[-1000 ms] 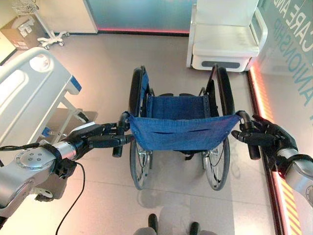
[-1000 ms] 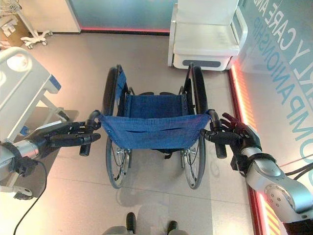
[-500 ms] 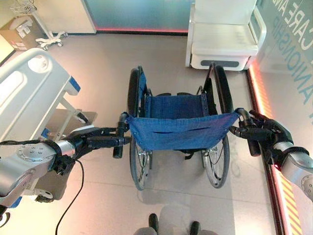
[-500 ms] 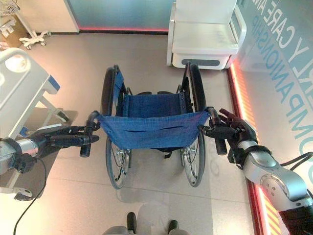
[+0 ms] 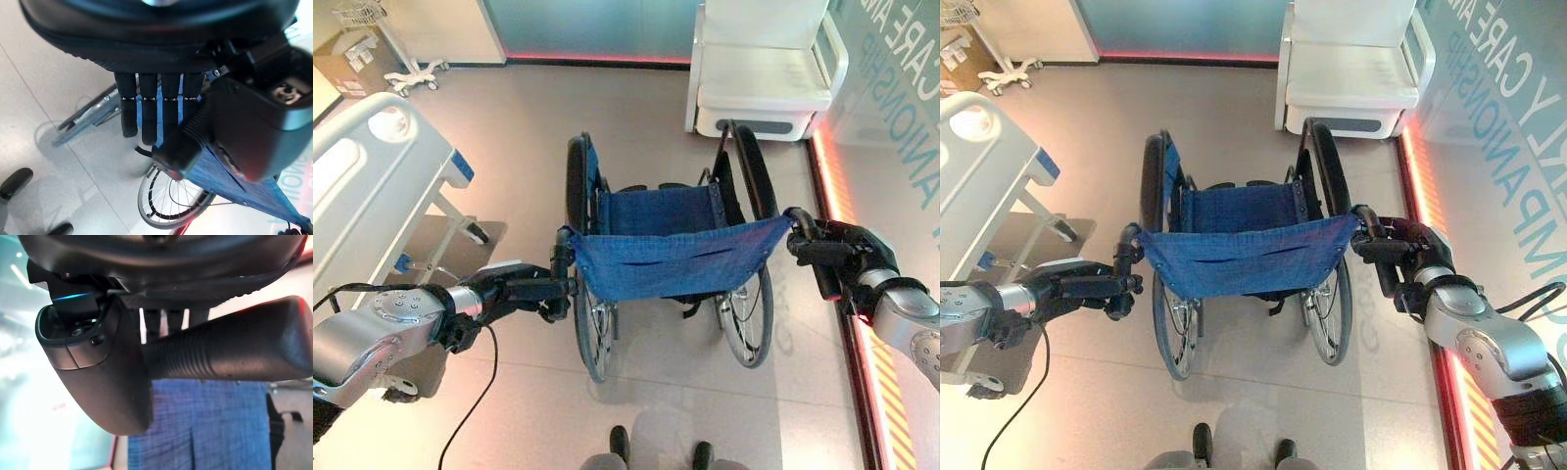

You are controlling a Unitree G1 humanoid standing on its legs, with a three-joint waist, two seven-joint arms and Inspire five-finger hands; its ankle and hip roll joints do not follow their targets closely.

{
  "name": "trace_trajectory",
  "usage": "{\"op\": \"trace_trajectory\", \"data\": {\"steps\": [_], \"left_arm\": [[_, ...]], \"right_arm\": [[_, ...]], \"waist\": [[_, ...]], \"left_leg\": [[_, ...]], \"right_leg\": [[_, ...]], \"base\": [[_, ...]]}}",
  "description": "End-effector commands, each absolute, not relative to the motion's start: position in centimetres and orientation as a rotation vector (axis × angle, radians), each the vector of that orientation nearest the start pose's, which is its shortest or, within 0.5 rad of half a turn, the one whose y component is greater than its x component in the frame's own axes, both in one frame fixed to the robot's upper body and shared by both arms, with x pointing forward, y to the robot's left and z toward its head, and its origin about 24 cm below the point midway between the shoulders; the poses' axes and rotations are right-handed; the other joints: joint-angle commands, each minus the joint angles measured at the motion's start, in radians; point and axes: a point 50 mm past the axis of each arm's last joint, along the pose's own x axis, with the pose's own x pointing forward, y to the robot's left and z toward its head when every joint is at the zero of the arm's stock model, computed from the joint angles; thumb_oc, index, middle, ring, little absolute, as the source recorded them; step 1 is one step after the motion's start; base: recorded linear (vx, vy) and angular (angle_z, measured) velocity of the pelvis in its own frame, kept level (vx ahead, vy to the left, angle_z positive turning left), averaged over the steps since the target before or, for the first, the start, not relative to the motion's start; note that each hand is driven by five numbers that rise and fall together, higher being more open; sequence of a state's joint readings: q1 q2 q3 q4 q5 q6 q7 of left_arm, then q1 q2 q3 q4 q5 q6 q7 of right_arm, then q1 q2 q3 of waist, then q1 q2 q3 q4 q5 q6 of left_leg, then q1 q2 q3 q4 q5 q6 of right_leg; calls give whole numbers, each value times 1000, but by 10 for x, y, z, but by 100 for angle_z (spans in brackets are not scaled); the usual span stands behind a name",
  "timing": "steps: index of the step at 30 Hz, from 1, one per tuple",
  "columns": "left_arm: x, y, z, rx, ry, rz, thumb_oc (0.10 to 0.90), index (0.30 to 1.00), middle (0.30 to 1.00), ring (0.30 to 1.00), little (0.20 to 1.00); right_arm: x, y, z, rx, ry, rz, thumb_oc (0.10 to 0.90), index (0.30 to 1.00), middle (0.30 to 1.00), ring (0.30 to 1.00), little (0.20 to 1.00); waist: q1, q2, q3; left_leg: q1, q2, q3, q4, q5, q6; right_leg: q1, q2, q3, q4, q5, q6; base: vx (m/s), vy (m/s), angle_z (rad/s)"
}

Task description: Push the wheelchair next to the bed

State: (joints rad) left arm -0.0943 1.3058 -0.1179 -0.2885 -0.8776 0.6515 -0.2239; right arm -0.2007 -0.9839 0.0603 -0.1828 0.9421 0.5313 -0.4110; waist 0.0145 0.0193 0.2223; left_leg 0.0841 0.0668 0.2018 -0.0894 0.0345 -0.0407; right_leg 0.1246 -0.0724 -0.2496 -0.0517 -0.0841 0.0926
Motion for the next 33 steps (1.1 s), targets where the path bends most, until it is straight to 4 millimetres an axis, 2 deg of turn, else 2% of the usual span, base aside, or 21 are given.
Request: {"op": "trace_trajectory", "data": {"steps": [1, 14, 22, 25, 26, 28, 29, 30, 31, 32, 33], "left_arm": [[258, 282, 188, 478, 381, -243, 400, 300, 300, 300, 300], [261, 291, 184, 402, 377, -143, 400, 300, 300, 300, 300], [260, 291, 180, 352, 376, -112, 400, 300, 300, 300, 300], [261, 290, 179, 322, 367, -96, 400, 300, 300, 300, 300], [263, 292, 177, 305, 355, -80, 400, 300, 300, 300, 300], [263, 294, 177, 293, 350, -68, 400, 300, 300, 300, 300], [263, 296, 175, 282, 352, -54, 400, 300, 300, 300, 300], [263, 297, 175, 282, 352, -52, 400, 300, 300, 300, 300], [262, 300, 173, 282, 360, -36, 400, 300, 300, 300, 300], [261, 302, 172, 279, 365, -27, 400, 300, 300, 300, 300], [256, 308, 169, 270, 376, -5, 400, 300, 300, 300, 300]], "right_arm": [[269, -277, 149, -287, 287, -129, 400, 300, 300, 300, 300], [271, -269, 150, -291, 286, -76, 400, 300, 300, 300, 300], [272, -259, 153, -286, 286, -11, 400, 300, 300, 300, 300], [274, -255, 159, -275, 263, 15, 400, 300, 300, 300, 300], [279, -248, 163, -273, 244, 44, 400, 300, 300, 300, 300], [281, -243, 165, -274, 234, 64, 400, 300, 300, 300, 300], [282, -238, 164, -274, 226, 86, 400, 300, 300, 300, 300], [282, -238, 164, -274, 224, 88, 400, 300, 300, 300, 300], [283, -234, 162, -278, 222, 106, 400, 300, 300, 300, 300], [283, -232, 161, -281, 222, 117, 400, 300, 300, 300, 300], [284, -228, 160, -289, 219, 139, 400, 300, 300, 300, 300]], "waist": [[-25, 4, -38], [-26, 0, -42], [-25, -5, -41], [-24, -18, -32], [-17, -35, -14], [-11, -42, 5], [-4, -53, 29], [-4, -55, 29], [10, -59, 48], [21, -53, 58], [43, -43, 69]], "left_leg": [[2, 16, 25, 2, -14, -24], [6, 28, 23, 2, -7, -33], [9, 61, 17, 37, 17, -58], [-25, 80, 17, 147, 7, -71], [-79, 101, 6, 311, 35, -72], [-128, 108, -11, 433, 47, -68], [-190, 111, -19, 578, 73, -62], [-199, 109, -20, 586, 78, -60], [-244, 65, -53, 627, 70, -39], [-260, 36, -68, 614, 63, -31], [-294, 5, -52, 546, 85, -22]], "right_leg": [[-37, -25, 12, -36, 105, 43], [-31, -10, 1, -36, 97, 34], [-23, 14, -13, -25, 84, 8], [-31, 10, -24, 1, 81, -7], [-40, 10, -22, 31, 82, -26], [-39, 16, -16, 48, 79, -39], [-31, 27, -3, 64, 73, -59], [-33, 27, -1, 66, 74, -61], [-23, 33, 23, 83, 67, -66], [-13, 43, 41, 93, 59, -65], [5, 67, 70, 109, 39, -64]], "base": [[0, 0, 0], [-6, -50, 1], [13, -124, 0], [-1, -157, -3], [10, -214, -8], [27, -219, -29], [41, -181, -30], [112, -152, -15], [118, -23, 0], [248, -5, -11], [237, 25, -16]]}}
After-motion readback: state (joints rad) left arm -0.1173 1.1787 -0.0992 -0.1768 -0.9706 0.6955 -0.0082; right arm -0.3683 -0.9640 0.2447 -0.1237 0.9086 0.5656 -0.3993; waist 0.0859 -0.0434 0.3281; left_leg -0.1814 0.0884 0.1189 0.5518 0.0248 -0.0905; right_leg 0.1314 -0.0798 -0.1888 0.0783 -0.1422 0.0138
